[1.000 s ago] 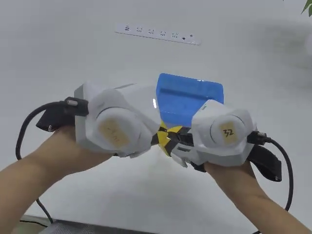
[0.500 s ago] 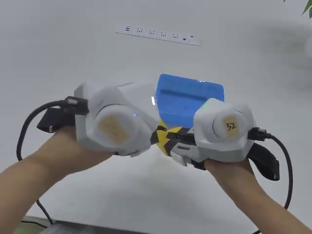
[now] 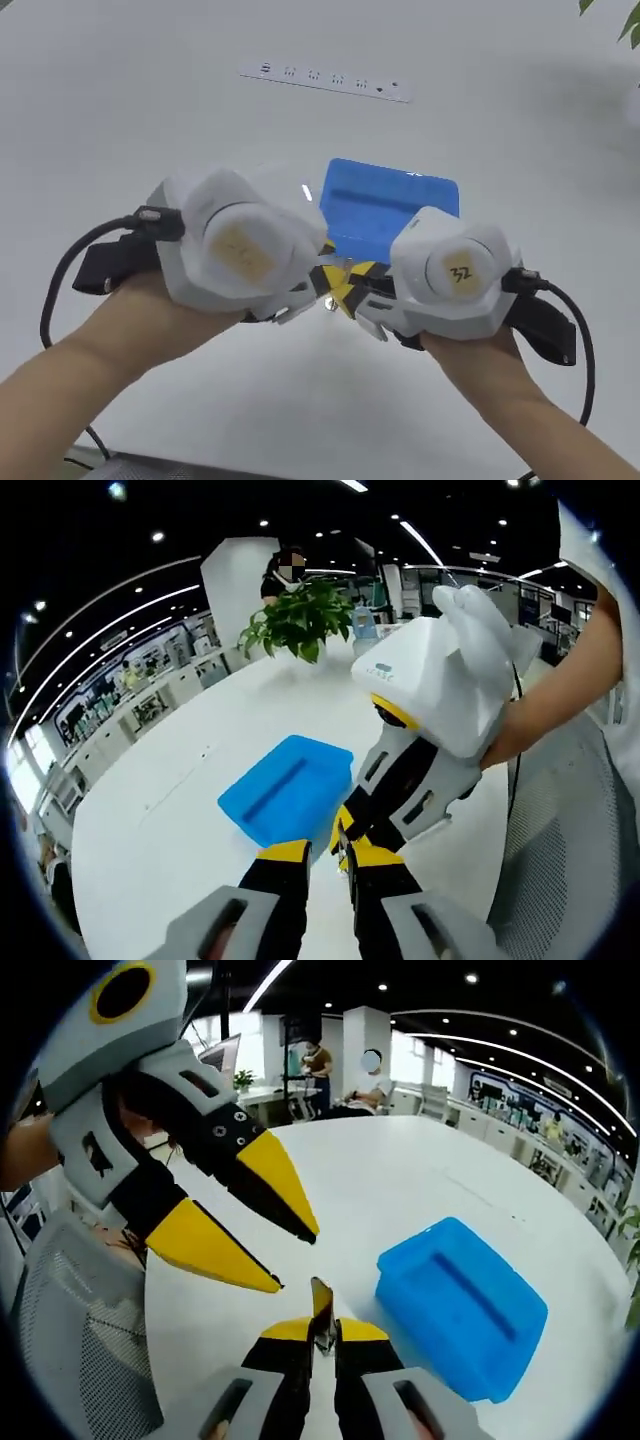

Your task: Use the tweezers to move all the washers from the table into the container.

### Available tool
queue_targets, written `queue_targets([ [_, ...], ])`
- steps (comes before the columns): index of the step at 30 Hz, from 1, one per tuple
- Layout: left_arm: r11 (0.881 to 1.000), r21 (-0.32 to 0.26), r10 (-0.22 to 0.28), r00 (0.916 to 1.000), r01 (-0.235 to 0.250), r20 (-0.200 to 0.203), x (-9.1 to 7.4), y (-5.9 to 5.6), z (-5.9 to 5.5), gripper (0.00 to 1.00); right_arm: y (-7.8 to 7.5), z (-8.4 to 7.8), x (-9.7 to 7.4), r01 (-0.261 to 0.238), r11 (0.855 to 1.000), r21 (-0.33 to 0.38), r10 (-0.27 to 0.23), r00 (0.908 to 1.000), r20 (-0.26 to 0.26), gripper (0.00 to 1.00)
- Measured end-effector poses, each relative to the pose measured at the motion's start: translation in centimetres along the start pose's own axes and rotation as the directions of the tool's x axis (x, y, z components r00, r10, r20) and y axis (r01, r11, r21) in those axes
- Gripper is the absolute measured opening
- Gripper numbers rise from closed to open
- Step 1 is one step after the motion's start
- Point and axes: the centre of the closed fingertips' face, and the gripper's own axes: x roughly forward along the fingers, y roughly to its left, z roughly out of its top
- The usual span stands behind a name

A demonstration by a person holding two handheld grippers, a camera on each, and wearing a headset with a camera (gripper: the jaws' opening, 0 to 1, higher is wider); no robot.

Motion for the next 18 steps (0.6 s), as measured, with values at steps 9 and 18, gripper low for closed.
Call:
queue_targets([
  [9, 0.963, -0.209, 0.164, 0.9852, -0.171, -0.050, -4.3, -1.2, -4.8, 0.52, -1.3, 1.8, -1.8, 0.007, 0.999, 0.052, -0.010, 0.9985, 0.053, 0.03],
  [18, 0.898, -0.357, 0.268, 0.9632, -0.257, -0.017, -6.5, -1.1, -5.4, 0.81, -2.7, 6.4, -4.9, 0.020, 0.998, 0.054, -0.028, 0.9876, 0.155, 0.03],
])
